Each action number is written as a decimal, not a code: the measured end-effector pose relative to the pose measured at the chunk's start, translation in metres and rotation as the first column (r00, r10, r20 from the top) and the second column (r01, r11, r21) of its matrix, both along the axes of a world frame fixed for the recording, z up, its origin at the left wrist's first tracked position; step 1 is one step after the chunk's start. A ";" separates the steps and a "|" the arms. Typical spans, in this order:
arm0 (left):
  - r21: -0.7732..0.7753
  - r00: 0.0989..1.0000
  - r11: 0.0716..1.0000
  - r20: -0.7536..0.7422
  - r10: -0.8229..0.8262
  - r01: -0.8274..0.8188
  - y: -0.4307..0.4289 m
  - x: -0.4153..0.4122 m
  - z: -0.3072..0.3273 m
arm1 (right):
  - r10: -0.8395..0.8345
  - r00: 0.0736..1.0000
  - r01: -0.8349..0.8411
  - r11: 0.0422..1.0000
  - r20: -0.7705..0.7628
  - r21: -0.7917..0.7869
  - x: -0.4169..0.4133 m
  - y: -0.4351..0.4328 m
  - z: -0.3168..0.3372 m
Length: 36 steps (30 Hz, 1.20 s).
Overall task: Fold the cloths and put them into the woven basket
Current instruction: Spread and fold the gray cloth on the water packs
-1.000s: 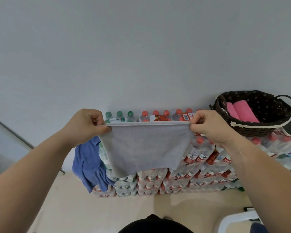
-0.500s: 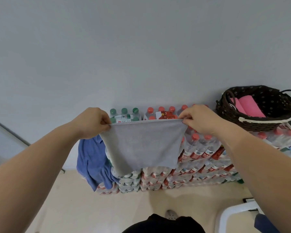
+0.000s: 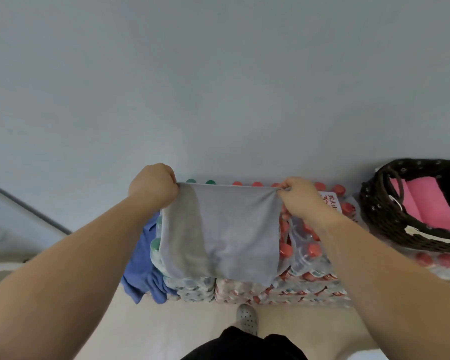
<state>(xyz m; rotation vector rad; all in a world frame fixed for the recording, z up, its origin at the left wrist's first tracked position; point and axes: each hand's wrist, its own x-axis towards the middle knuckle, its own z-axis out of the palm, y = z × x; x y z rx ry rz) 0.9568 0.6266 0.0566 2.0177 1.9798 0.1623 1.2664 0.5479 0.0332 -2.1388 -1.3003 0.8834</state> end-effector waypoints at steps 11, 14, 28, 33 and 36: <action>-0.346 0.634 0.856 0.574 0.518 -0.385 0.036 0.038 -0.047 | -0.246 0.769 0.153 0.967 -0.590 -0.204 0.013 0.059 -0.037; -0.265 0.621 0.868 0.614 0.487 -0.420 0.047 0.042 -0.043 | -0.209 0.781 0.165 0.978 -0.588 -0.128 0.015 0.076 -0.034; -0.026 0.709 0.951 0.660 0.247 -0.307 0.021 0.015 -0.033 | -0.205 0.725 0.281 0.960 -0.657 0.010 0.013 0.039 -0.013; 0.075 0.859 0.980 0.496 0.124 -0.185 -0.036 -0.007 -0.046 | -0.153 0.883 0.214 0.973 -0.444 0.090 0.001 -0.012 -0.012; 0.221 0.936 0.975 0.350 -0.042 -0.039 -0.062 -0.019 -0.063 | -0.124 0.931 0.165 0.982 -0.343 0.091 -0.003 -0.037 -0.022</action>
